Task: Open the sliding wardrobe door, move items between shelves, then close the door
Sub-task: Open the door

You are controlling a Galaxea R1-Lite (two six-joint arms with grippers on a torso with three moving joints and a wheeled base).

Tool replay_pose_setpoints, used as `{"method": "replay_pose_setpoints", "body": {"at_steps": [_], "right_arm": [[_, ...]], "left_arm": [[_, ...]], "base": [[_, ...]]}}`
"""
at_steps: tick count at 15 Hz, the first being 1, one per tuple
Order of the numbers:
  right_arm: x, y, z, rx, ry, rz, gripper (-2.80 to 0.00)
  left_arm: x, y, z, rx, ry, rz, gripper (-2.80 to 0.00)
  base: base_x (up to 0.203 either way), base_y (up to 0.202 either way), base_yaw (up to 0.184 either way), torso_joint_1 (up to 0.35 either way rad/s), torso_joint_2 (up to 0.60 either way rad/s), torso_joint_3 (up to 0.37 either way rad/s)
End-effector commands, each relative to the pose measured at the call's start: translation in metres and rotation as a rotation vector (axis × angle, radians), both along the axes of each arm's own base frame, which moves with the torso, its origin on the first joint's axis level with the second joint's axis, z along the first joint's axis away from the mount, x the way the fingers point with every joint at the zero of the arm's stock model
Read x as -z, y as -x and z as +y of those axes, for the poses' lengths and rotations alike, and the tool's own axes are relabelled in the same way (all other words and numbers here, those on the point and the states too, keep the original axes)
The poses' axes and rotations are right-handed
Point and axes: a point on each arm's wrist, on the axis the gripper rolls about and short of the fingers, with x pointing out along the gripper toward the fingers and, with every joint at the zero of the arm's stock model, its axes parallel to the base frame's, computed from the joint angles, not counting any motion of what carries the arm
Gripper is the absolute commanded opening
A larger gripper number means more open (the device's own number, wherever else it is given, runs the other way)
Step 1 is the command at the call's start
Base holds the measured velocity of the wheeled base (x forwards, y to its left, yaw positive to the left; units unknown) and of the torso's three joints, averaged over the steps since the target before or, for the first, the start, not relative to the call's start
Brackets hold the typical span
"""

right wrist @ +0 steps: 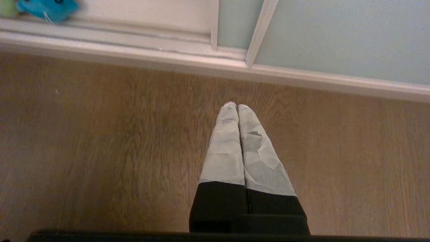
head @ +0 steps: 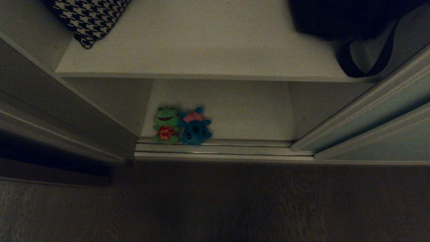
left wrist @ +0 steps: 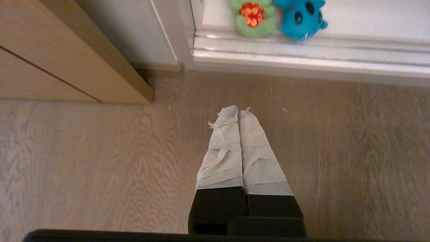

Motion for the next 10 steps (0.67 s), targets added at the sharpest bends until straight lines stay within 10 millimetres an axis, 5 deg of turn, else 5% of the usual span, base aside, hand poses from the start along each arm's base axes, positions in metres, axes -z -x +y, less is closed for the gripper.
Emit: {"method": "replay_pose_setpoints", "body": {"at_steps": [1, 10], "right_arm": [[0.0000, -0.0001, 0.0000, 0.000, 0.001, 0.001, -2.80], [-0.0001, -0.0001, 0.0000, -0.001, 0.001, 0.000, -2.80]], "left_arm": [[0.0000, -0.0002, 0.0000, 0.000, 0.000, 0.004, -2.80], [0.0003, -0.0002, 0.0000, -0.001, 0.000, 0.006, -2.80]], "base": [[0.000, 0.000, 0.000, 0.005, 0.00, -0.190], [0.000, 0.000, 0.000, 0.002, 0.00, -0.158]]}}
